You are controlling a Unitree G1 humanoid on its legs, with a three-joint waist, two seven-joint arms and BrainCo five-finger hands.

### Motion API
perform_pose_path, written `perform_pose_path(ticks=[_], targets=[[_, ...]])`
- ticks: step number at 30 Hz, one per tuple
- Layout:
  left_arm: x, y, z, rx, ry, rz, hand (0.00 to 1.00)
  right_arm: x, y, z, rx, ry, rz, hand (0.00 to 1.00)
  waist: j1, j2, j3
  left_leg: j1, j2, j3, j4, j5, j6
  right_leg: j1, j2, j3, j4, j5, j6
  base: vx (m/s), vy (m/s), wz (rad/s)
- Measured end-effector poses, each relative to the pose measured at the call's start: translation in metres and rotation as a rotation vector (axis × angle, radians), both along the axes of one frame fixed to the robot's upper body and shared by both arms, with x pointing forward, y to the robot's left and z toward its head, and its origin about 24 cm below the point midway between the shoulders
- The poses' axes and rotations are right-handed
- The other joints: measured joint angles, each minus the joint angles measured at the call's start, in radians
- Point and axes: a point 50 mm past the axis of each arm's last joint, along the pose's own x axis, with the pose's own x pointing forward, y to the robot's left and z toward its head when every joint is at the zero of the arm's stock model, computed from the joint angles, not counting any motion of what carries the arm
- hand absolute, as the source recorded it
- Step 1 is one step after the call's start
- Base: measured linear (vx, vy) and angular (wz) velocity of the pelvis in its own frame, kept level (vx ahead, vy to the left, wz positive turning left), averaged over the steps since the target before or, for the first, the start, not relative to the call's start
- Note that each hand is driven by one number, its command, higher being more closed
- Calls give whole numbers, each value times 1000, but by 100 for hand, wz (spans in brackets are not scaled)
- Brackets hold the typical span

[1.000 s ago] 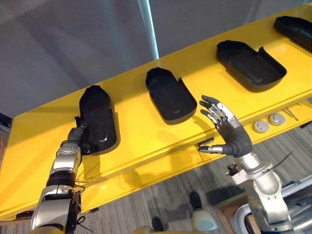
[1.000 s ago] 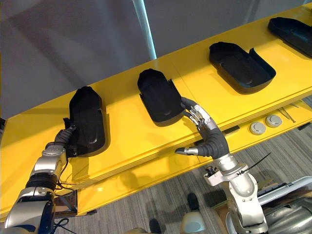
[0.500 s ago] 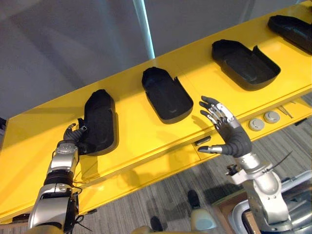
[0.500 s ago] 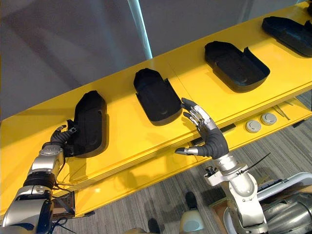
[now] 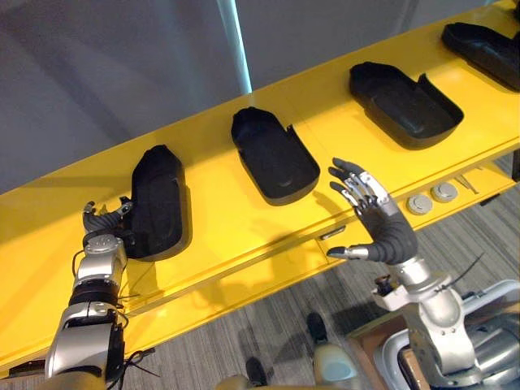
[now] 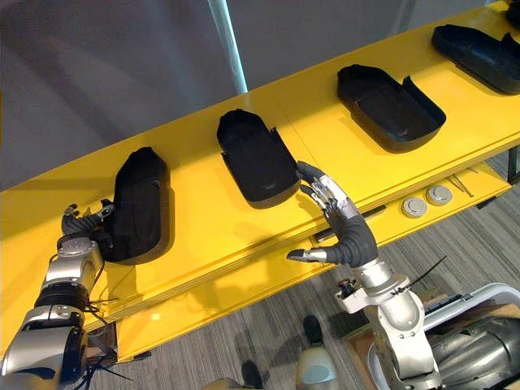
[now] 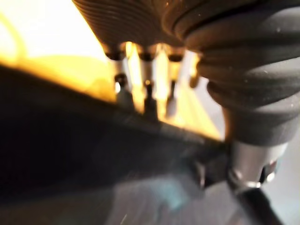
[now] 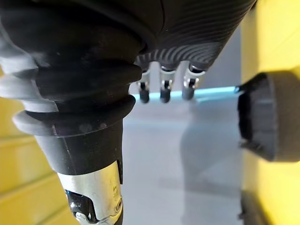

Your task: Walk over and take plastic housings, then place them on the shelf

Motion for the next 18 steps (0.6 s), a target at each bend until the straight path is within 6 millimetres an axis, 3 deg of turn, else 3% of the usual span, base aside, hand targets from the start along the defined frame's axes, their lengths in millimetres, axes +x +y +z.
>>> perform_pose_path(ticks=[3,5,6,7,9,11,12,14,18], targets=[[1,-2,35,45,-228,12,0,-1,10,0,27,-32,-8,0,23,-3,-2,12,1,-22,-2,1,1,25,-2,-26,0,0,0,-24,12,22],[-8,-17,64,83,-472,-32,0,0,17,-1,51,-50,-27,0,41,-4,-2,9,-2,-61,1,6,8,43,-10,-75,0,-2,1,-42,14,47],[-24,-37,76,75,-626,-77,0,4,21,-4,80,-39,-58,0,69,-5,-13,10,-5,-88,2,8,11,60,-16,-104,-1,-11,2,-33,12,60],[-32,-46,79,67,-682,-101,0,5,23,-5,83,-35,-73,0,79,-5,-17,10,-6,-103,3,10,12,69,-19,-120,-1,-14,3,-29,19,76],[-71,-75,75,-24,-832,-183,0,8,27,-9,113,-24,-132,0,129,-10,-43,8,-12,-159,2,17,12,99,-30,-181,-9,-30,8,-25,15,76],[-97,-87,67,-88,-872,-204,0,9,30,-9,129,-22,-155,0,165,-17,-57,8,-17,-193,2,19,12,119,-35,-217,-10,-42,8,-16,2,66],[-122,-91,60,-126,-894,-200,0,9,35,-9,147,-20,-151,0,194,-29,-82,-4,-21,-225,3,20,12,126,-38,-247,-10,-49,10,-6,-8,66],[-144,-95,59,-143,-934,-216,0,12,45,-6,172,-21,-124,0,231,-45,-99,-11,-23,-253,7,21,11,137,-39,-277,-10,-55,14,2,-12,51],[-163,-107,62,-140,-976,-303,0,16,66,-9,164,14,-57,0,270,-72,-131,-34,-33,-302,12,21,13,153,-52,-331,-10,-68,14,-21,10,40]])
